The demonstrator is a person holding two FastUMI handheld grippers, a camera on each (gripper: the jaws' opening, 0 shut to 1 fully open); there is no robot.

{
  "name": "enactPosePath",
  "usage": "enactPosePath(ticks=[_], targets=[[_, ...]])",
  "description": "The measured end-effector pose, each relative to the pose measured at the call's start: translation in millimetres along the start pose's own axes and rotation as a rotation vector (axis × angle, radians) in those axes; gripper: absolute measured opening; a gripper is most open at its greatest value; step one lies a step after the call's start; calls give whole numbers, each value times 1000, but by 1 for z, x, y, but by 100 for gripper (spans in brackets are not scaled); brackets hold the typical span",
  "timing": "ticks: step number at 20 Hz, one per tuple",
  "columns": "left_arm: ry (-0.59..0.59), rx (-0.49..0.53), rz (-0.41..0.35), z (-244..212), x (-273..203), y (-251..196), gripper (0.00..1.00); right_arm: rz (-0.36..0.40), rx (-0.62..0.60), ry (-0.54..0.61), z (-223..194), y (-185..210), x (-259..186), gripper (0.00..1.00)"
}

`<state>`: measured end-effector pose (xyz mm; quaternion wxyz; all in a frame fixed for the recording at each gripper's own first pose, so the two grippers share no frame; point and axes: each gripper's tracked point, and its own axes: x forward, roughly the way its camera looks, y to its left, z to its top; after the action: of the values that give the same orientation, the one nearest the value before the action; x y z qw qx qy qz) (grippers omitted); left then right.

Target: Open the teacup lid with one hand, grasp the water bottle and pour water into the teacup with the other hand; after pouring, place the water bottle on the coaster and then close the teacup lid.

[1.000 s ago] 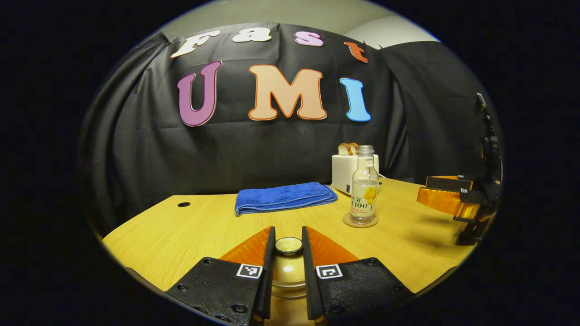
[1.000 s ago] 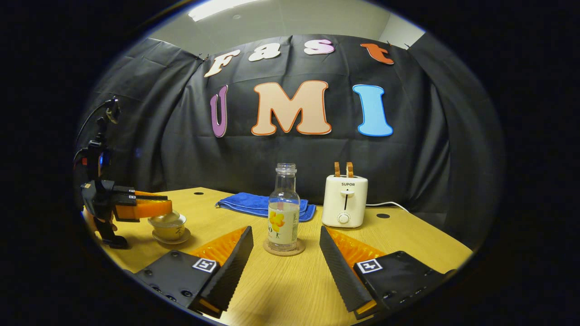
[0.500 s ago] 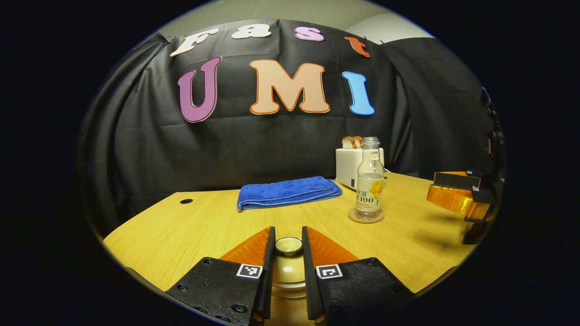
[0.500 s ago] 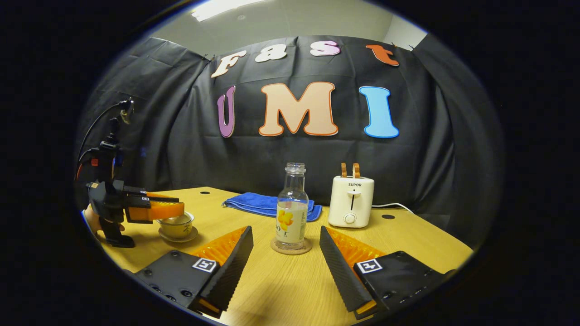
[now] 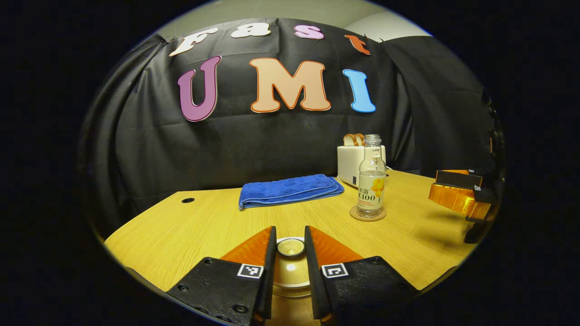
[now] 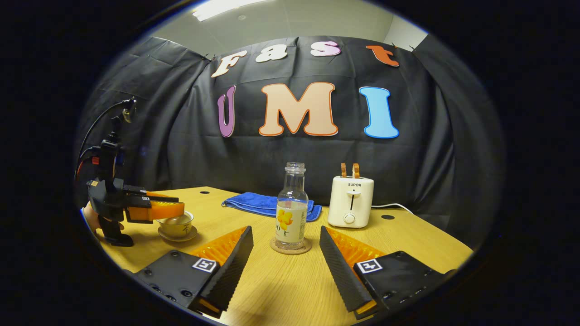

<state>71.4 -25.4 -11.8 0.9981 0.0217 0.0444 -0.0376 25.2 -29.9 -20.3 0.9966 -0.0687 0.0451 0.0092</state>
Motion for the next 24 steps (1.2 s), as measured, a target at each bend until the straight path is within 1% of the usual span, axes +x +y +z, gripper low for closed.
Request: enactPosePath(ticks=[1,3,5,6,7,11,12,13,14,15,17,18,19,20,21,22,24], targets=[[-6,2,6,2,-1,1,36,-2,-3,1,0,0,0,91],[-26,4,15,7,-4,5,48,-1,-7,4,-2,1,0,91],[-43,3,21,11,-8,7,77,1,-7,7,-3,1,1,91],[-47,2,22,11,-10,8,76,3,-7,8,-3,3,0,95],[-55,-1,27,11,-13,10,77,5,-8,8,-3,4,0,95],[-81,-28,67,13,-24,23,85,8,-16,8,-3,6,-1,95],[-86,-31,74,15,-26,25,87,9,-13,8,-4,6,-1,99],[-93,-35,80,17,-29,28,87,8,-14,8,-3,6,-1,95],[-100,-39,81,17,-32,29,87,6,-19,7,-3,6,-2,95],[-102,-44,82,17,-34,32,87,5,-22,6,-3,7,-2,91],[-107,-52,88,18,-39,37,87,10,-20,5,-2,9,-2,99],[-111,-56,89,19,-42,38,87,11,-21,3,-3,10,-3,91],[-115,-61,88,20,-45,40,87,12,-25,1,-1,11,-3,91],[-120,-62,91,21,-48,42,87,12,-30,1,-2,12,-3,95],[-125,-60,94,22,-51,44,87,14,-34,1,-2,13,-3,95],[-132,-58,99,23,-55,47,87,16,-34,1,-2,15,-3,91],[-139,-55,102,25,-59,49,87,22,-29,2,-2,17,-4,91]])
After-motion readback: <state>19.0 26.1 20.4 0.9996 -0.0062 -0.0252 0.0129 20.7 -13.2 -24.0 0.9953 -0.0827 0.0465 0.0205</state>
